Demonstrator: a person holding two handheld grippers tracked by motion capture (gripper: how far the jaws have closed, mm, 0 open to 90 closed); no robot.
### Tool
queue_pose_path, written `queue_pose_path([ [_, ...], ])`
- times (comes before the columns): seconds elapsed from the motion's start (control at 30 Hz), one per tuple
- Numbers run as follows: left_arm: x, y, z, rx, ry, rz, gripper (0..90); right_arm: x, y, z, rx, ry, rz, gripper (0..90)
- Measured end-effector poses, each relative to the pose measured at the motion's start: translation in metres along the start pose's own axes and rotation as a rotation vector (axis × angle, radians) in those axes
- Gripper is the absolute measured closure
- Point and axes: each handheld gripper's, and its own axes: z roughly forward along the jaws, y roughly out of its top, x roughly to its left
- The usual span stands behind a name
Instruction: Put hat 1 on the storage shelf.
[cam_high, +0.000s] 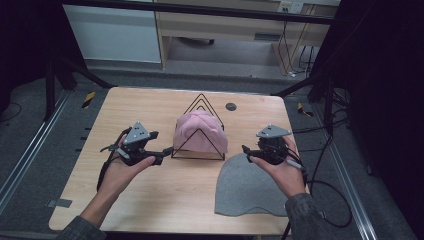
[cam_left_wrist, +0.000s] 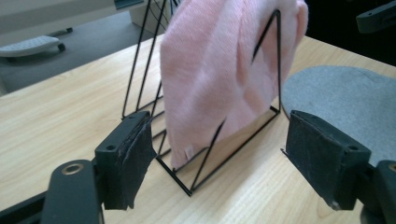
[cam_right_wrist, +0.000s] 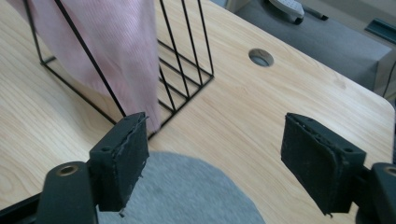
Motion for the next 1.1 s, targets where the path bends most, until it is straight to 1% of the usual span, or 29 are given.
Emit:
queue_pose_path([
  [0.13,-0.007,-0.006,0.001,0.024,-0.022,0.004,21.2,-0.007,-0.012,-0.008,0.013,-0.013,0.007,21.3],
  [0.2,-0.013,-0.007,0.004,0.029,-0.034,0.003,21.1,-0.012,-0.019,-0.013,0.018,-0.021,0.020,20.3],
  [0.23,-0.016,-0.008,0.005,0.040,-0.038,0.012,21.2,-0.014,-0.022,-0.015,0.020,-0.022,0.025,19.7],
  [0.3,-0.024,-0.010,0.008,0.048,-0.049,0.019,21.3,-0.018,-0.029,-0.019,0.029,-0.019,0.039,18.4],
  [0.33,-0.031,-0.011,0.011,0.054,-0.066,0.024,21.4,-0.020,-0.033,-0.020,0.032,-0.016,0.043,17.7],
  [0.37,-0.031,-0.011,0.011,0.054,-0.066,0.024,21.7,-0.020,-0.033,-0.020,0.032,-0.016,0.043,17.7],
  [0.4,-0.036,-0.012,0.013,0.055,-0.074,0.027,21.7,-0.023,-0.040,-0.022,0.043,-0.012,0.045,16.8],
  [0.47,-0.045,-0.014,0.017,0.060,-0.086,0.038,22.4,-0.026,-0.046,-0.025,0.050,-0.012,0.056,16.5],
  [0.53,-0.055,-0.016,0.022,0.071,-0.107,0.049,23.3,-0.029,-0.053,-0.026,0.056,-0.006,0.060,22.7],
  [0.6,-0.065,-0.018,0.027,0.081,-0.125,0.060,23.5,-0.031,-0.058,-0.025,0.065,0.001,0.066,24.4],
  [0.63,-0.071,-0.019,0.031,0.089,-0.131,0.066,23.8,-0.032,-0.061,-0.025,0.071,0.001,0.068,26.7],
  [0.77,-0.088,-0.026,0.044,0.117,-0.159,0.079,24.9,-0.035,-0.071,-0.022,0.099,0.008,0.081,36.3],
  [0.8,-0.092,-0.029,0.046,0.125,-0.166,0.086,25.0,-0.037,-0.074,-0.020,0.114,0.010,0.090,39.7],
  [0.83,-0.095,-0.030,0.048,0.131,-0.169,0.092,25.0,-0.040,-0.077,-0.018,0.120,0.014,0.088,43.8],
  [0.93,-0.105,-0.037,0.055,0.169,-0.177,0.126,24.8,-0.047,-0.085,-0.009,0.177,0.017,0.096,48.4],
  [1.03,-0.109,-0.041,0.057,0.188,-0.180,0.141,24.6,-0.056,-0.092,0.002,0.213,0.017,0.113,51.6],
  [1.1,-0.110,-0.043,0.058,0.195,-0.190,0.137,24.2,-0.062,-0.097,0.011,0.240,0.021,0.131,52.7],
])
